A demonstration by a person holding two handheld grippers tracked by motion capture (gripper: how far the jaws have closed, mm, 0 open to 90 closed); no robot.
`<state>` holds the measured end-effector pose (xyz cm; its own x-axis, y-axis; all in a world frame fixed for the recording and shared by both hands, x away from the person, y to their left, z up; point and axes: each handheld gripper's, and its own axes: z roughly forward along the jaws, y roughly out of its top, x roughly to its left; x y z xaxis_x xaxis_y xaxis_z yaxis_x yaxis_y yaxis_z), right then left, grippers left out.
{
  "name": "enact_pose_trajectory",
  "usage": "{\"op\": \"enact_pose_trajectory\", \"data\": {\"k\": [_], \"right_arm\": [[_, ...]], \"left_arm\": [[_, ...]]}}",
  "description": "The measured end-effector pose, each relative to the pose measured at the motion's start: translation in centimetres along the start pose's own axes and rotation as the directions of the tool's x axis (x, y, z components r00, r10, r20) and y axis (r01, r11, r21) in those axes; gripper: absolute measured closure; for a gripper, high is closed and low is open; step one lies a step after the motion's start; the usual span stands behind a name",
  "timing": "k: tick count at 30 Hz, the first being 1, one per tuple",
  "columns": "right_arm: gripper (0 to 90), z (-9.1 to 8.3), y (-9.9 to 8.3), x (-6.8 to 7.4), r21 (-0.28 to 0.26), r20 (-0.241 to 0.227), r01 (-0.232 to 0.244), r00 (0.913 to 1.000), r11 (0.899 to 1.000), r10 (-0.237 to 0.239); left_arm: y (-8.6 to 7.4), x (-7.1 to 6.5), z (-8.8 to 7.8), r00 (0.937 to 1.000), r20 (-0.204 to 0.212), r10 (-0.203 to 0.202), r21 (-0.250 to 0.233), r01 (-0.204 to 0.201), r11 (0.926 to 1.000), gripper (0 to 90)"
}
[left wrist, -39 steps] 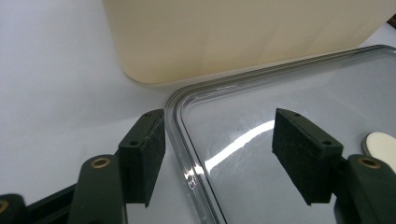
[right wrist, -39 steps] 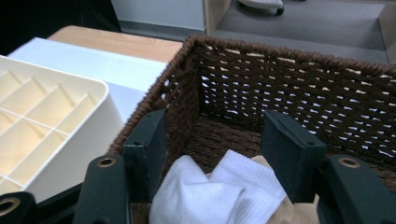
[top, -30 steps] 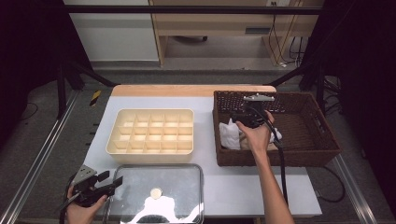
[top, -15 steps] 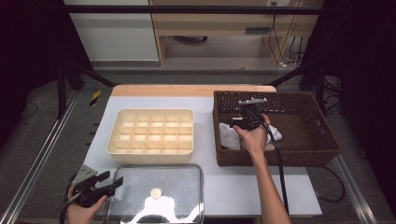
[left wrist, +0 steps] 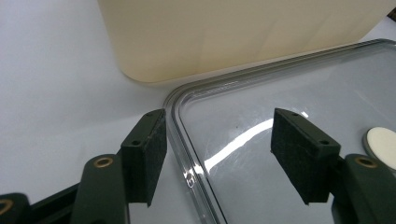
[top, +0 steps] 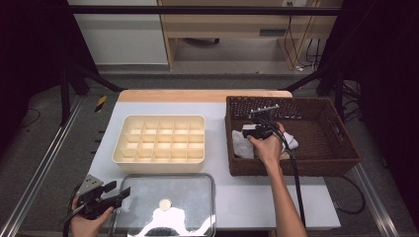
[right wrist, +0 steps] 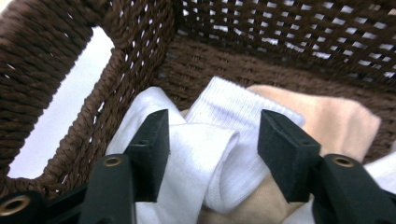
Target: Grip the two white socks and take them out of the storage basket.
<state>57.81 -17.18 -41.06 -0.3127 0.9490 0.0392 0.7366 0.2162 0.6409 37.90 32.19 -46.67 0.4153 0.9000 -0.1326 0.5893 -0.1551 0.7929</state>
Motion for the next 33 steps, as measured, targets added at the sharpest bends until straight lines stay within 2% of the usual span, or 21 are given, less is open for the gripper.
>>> {"op": "enact_pose_trajectory", "data": {"k": [2,5,8,11,13,16,20,23,24,29,33], "right_arm": [[50.5,0.2,0.0,0.0,0.016,-0.013,-0.008,0.9999,1.000,0.008],[57.8,0.3,0.0,0.0,0.040,-0.007,-0.015,0.9999,0.999,0.015],[70.4,0.4,-0.1,0.1,0.048,0.004,-0.008,1.0000,0.999,0.008],[81.0,0.5,-0.1,0.1,0.062,-0.009,-0.006,0.9999,0.998,0.007],[84.6,0.6,-0.1,0.1,0.078,-0.019,-0.007,0.9998,0.997,0.009],[86.3,0.5,-0.1,0.1,0.069,-0.019,-0.002,0.9998,0.998,0.003],[87.2,-0.2,0.0,0.1,-0.005,-0.006,-0.001,1.0000,1.000,0.001],[87.5,-1.0,0.1,0.0,-0.073,-0.010,-0.006,0.9999,0.997,0.006],[87.4,-1.3,0.2,0.1,-0.100,-0.010,-0.012,0.9999,0.995,0.011],[87.4,-2.0,0.5,0.1,-0.170,-0.013,-0.012,0.9999,0.985,0.010],[87.5,-3.0,0.7,0.2,-0.233,-0.030,-0.017,0.9995,0.972,0.010]], "left_arm": [[0.0,0.0,0.0,1.0000,0.000,0.000,-0.001,0.000,1.0000,35.5],[0.0,0.0,0.0,1.0000,0.001,-0.001,0.001,0.001,1.0000,35.6],[0.0,0.0,0.0,1.0000,0.003,0.003,0.002,-0.003,1.0000,35.6],[0.0,0.0,0.0,1.0000,0.003,-0.001,0.000,0.001,1.0000,35.6],[0.0,0.0,0.0,1.0000,0.002,-0.002,0.000,0.002,1.0000,35.6],[0.0,0.0,0.0,1.0000,0.002,-0.003,0.001,0.003,1.0000,35.6],[0.0,0.0,0.0,1.0000,0.004,-0.004,0.000,0.004,1.0000,35.6],[0.0,0.0,0.1,1.0000,0.006,-0.002,0.004,0.002,1.0000,35.6],[0.0,0.0,0.1,1.0000,0.007,-0.003,0.004,0.003,1.0000,35.6],[0.0,0.0,-0.1,1.0000,0.002,-0.002,-0.004,0.002,1.0000,35.6],[0.0,0.0,0.0,1.0000,0.003,-0.003,-0.001,0.003,1.0000,35.6]]}}
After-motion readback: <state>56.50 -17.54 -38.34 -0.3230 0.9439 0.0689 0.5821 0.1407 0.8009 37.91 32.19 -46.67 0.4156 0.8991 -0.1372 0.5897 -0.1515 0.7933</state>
